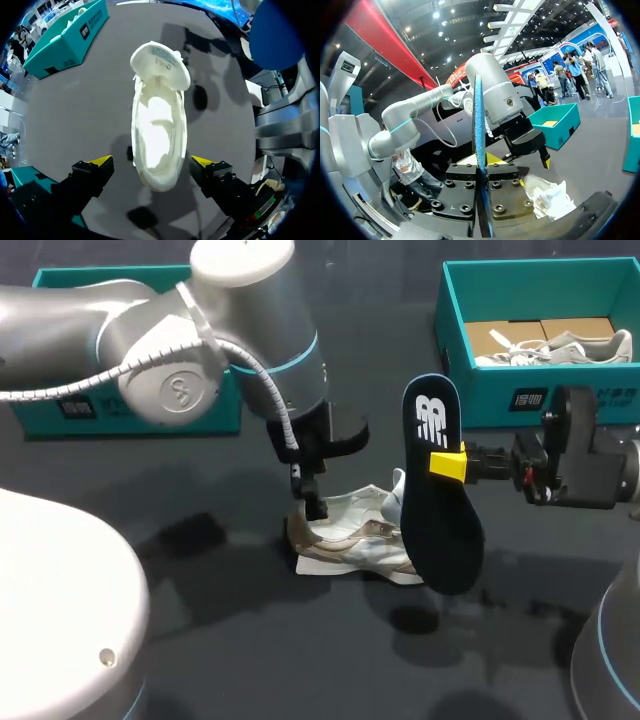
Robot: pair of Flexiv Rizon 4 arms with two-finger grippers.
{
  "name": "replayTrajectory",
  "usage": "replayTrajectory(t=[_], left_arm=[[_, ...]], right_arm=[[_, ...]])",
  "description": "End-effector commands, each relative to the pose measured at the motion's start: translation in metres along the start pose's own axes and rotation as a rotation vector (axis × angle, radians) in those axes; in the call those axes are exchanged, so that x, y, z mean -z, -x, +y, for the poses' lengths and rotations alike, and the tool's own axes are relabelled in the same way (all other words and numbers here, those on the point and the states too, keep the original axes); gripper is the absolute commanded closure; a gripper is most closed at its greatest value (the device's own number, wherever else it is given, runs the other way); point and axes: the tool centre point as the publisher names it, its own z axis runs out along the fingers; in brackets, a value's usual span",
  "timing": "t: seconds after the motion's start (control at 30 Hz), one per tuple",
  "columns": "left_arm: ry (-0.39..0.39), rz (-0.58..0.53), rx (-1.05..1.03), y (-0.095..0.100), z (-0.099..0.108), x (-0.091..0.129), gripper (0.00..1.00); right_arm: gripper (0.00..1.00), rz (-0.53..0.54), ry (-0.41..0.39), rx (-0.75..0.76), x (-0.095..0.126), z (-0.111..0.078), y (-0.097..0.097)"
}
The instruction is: Take the shoe out of the shoebox, open the shoe tongue, remove and reinsert the insole, then place the shoe into the shoebox
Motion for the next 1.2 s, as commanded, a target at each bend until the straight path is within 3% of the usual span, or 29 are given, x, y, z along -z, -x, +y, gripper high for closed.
replayTrajectory(t=[0.03,0.3,0.77,0.93,1.1,1.13,1.2], left_arm=[[0.048,-0.012,-0.005,0.009,-0.021,-0.006,0.0],[0.053,-0.017,-0.007,0.029,-0.048,-0.028,0.0],[0.068,0.034,-0.002,0.039,-0.052,-0.064,0.0],[0.079,0.058,-0.023,0.03,-0.051,-0.07,0.09],[0.091,0.069,-0.035,0.025,-0.05,-0.074,0.29],[0.094,0.071,-0.038,0.025,-0.05,-0.074,0.36],[0.101,0.072,-0.044,0.023,-0.05,-0.075,0.39]], right_arm=[[1.0,-0.004,0.0,0.0,-0.001,-0.001,-0.002],[1.0,-0.004,0.0,0.0,-0.001,-0.001,-0.002],[1.0,-0.004,0.0,0.0,-0.001,-0.001,-0.002],[1.0,-0.004,0.0,0.0,-0.001,-0.001,-0.002],[1.0,-0.004,0.0,0.0,-0.001,-0.001,-0.002],[1.0,-0.004,0.0,0.0,-0.001,-0.001,-0.002],[1.0,-0.004,0.0,0.0,-0.001,-0.001,-0.002]])
